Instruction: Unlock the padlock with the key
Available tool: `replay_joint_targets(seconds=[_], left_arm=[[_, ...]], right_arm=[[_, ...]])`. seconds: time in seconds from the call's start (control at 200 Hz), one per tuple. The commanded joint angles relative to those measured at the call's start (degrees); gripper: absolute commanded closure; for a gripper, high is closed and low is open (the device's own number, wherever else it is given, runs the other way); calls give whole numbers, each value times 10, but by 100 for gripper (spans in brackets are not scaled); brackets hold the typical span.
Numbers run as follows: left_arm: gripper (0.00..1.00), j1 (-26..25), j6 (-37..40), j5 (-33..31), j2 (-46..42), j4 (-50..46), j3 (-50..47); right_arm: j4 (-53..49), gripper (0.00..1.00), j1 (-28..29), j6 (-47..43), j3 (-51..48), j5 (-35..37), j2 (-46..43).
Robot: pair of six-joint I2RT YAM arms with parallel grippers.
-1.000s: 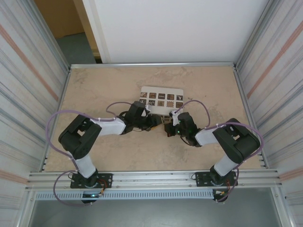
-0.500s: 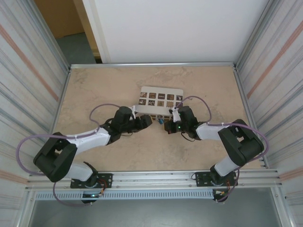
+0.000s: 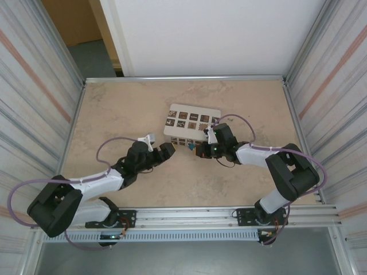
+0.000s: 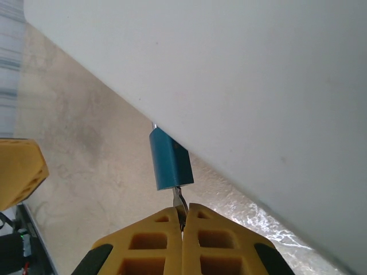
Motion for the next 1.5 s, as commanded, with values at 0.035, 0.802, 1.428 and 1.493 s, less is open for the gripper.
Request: replay_joint_targets(seconds=[0.035, 0.802, 1.428, 1.493], left_arm=[[28, 17, -40, 10, -1, 82, -22], [41, 41, -160, 90, 160, 282, -32], [48, 5, -241, 84, 372, 477, 14], [48, 2, -246, 82, 382, 488, 19]], right_arm=[[7, 100, 18, 63, 22, -14, -4], [26, 100, 61, 145, 41, 22, 16], [24, 100, 61, 146, 50, 15, 26], [24, 100, 62, 146, 49, 15, 26]])
